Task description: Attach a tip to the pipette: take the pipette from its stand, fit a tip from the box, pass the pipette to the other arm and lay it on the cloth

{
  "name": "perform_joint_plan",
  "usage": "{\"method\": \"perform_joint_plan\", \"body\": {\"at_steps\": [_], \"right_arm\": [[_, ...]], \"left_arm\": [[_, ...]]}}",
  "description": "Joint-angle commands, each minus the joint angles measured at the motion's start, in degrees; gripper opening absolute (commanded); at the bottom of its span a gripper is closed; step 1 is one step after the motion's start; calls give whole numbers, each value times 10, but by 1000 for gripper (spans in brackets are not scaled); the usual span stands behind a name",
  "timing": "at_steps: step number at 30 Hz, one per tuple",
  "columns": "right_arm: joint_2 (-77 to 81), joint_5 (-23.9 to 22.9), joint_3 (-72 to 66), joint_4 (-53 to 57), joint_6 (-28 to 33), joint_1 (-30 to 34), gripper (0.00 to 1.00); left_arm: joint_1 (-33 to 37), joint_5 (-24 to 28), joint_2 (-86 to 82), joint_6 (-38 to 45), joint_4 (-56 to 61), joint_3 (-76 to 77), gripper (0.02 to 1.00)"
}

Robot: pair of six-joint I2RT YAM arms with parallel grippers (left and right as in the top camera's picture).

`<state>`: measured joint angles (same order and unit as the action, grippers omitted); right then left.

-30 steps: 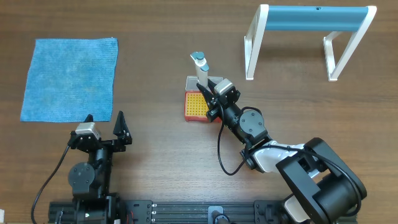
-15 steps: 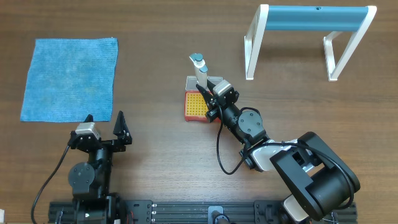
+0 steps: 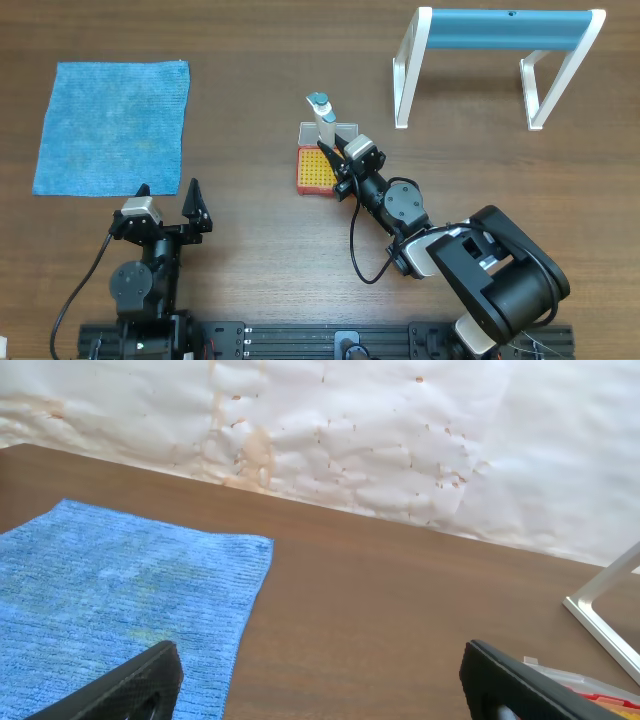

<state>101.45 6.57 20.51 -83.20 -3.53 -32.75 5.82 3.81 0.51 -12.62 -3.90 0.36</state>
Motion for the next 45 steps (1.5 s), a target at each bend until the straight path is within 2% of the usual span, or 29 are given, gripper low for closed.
{"method": "perform_joint_plan", "body": {"at_steps": [1,3,6,45], "right_arm": [[5,5,-3,-7,8,-5,77],[5,6,-3,-7,4,-5,77],[5,37,0,-7,2,-5,75],[30,31,26,-6,4,-3,75]], "left_arm": [[2,-6,-3,10,-5,0,901],[2,-6,-3,9,-5,0,899],[2,-6,-3,9,-5,0,901],[2,-6,-3,10,-5,0,899]]}}
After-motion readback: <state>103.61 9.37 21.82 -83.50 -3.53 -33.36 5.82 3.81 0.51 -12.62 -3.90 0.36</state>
